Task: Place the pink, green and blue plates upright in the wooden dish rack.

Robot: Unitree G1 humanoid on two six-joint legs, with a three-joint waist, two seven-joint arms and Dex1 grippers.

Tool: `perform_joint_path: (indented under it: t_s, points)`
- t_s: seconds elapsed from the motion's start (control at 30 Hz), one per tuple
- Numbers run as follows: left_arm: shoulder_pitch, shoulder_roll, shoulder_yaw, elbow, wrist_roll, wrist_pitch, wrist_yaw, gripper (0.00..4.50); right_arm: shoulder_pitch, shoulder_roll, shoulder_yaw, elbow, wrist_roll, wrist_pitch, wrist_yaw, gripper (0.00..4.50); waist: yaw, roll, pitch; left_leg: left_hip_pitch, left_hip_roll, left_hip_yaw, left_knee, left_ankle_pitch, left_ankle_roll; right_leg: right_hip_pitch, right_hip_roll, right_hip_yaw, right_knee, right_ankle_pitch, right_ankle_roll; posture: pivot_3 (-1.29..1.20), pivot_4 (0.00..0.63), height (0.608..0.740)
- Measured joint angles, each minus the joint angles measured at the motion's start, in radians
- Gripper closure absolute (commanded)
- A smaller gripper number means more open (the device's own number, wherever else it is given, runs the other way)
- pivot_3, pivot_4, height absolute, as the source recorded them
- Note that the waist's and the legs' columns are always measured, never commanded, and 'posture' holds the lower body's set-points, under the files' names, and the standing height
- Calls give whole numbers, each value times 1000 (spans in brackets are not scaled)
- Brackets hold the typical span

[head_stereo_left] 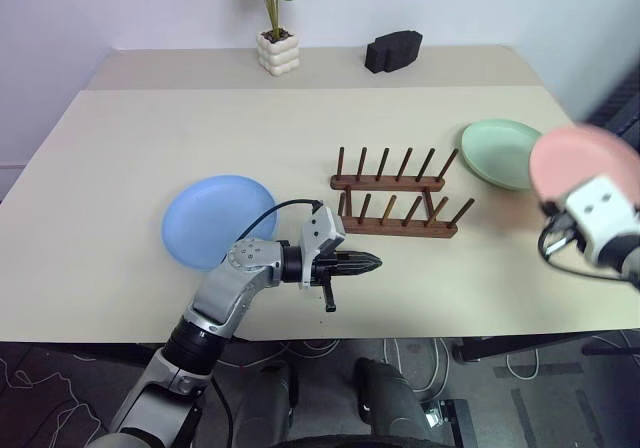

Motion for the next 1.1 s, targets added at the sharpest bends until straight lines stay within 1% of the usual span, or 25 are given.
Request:
perform_joint_path:
  t_s: [0.1,0.17,0.23,0.3,0.43,0.5,0.53,0.63,0.8,0.97,1.1]
  points:
    - [-1,-8,-1,3,-2,-2,0,4500,-155,25,-42,-44,117,8,7,4439,2,-1,0,0,0,-1,0,0,1,0,1,0,0,0,0,0,150,736]
    - [-1,-9,-1,5,-3,-4,0,4500,-223,78,-52,-87,222,35,16,4439,6,-2,1,-1,0,-2,0,0,1,0,0,-1,0,1,-1,0,150,736]
    - [0,-8,-1,9,-3,-6,2,4500,-286,154,-67,-117,401,97,26,4439,5,-2,1,-2,1,-2,1,-1,1,0,0,0,0,1,-1,0,150,736]
    - [0,-8,-1,10,-3,-8,7,4500,-315,189,-75,-164,591,164,42,4439,8,-1,1,-2,2,-2,1,-1,1,0,-1,-1,0,1,-1,0,150,736]
    - [1,-6,1,10,-4,-17,20,4500,-310,201,-150,-190,963,287,34,4439,8,-1,1,-3,2,-2,3,-2,3,1,-2,0,-1,1,-1,0,150,736]
    - [2,-4,1,10,-4,-17,22,4500,-308,210,-174,-186,1059,306,7,4439,6,-1,1,-2,2,-2,3,-2,3,1,-2,0,-1,1,-1,0,150,736]
    - [2,-5,1,10,-4,-17,23,4500,-305,214,-187,-172,1095,309,-16,4439,5,-1,1,-2,2,-1,3,-2,3,1,-1,0,-1,1,-1,0,150,736]
    - [1,-6,1,10,-5,-18,23,4500,-279,218,-195,-139,1140,316,-54,4439,5,-1,1,-2,2,-1,3,-2,3,1,-1,0,-1,1,-1,0,150,736]
    - [1,-5,2,11,-5,-18,24,4500,-222,225,-193,-126,1231,342,-87,4439,5,0,1,-2,2,-1,3,-2,4,0,-1,0,0,1,-1,0,150,736]
    - [1,-4,2,11,-6,-18,26,4500,-186,269,-175,-119,1275,344,-114,4439,5,0,1,-2,2,-1,3,-2,4,0,-1,0,-1,1,-1,0,150,736]
    - [1,-7,4,11,-6,-28,32,4500,-182,276,-154,-111,1292,344,-131,4439,5,0,1,-2,2,-1,3,-2,4,0,-1,0,-1,1,-1,0,150,736]
